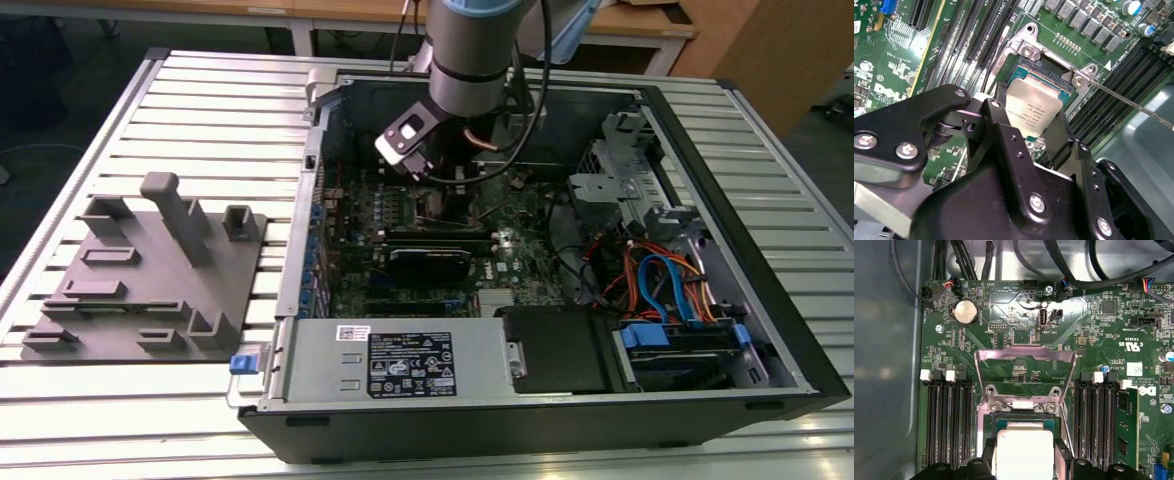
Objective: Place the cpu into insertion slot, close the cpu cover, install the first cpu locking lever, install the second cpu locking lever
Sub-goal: 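Place the cpu into insertion slot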
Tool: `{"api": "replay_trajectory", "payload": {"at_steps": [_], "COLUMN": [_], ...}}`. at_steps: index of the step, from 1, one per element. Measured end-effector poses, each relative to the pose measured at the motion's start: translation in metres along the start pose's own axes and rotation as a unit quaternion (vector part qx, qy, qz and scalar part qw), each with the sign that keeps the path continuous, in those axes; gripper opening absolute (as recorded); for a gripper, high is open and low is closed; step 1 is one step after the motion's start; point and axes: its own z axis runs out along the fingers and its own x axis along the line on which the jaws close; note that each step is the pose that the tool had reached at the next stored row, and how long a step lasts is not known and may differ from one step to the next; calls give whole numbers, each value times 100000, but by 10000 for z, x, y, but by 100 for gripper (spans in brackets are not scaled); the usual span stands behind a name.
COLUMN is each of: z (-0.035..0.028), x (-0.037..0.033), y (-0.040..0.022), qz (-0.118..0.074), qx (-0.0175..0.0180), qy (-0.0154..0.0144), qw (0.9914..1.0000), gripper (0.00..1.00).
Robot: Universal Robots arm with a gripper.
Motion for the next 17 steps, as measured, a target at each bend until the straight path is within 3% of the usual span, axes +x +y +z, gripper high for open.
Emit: {"api": "replay_trajectory", "payload": {"at_steps": [17], "z": [80], "x": [10], "y": [-4], "qz": [-41], "qx": [5], "qy": [149], "qw": [100000], "gripper": [54]}}
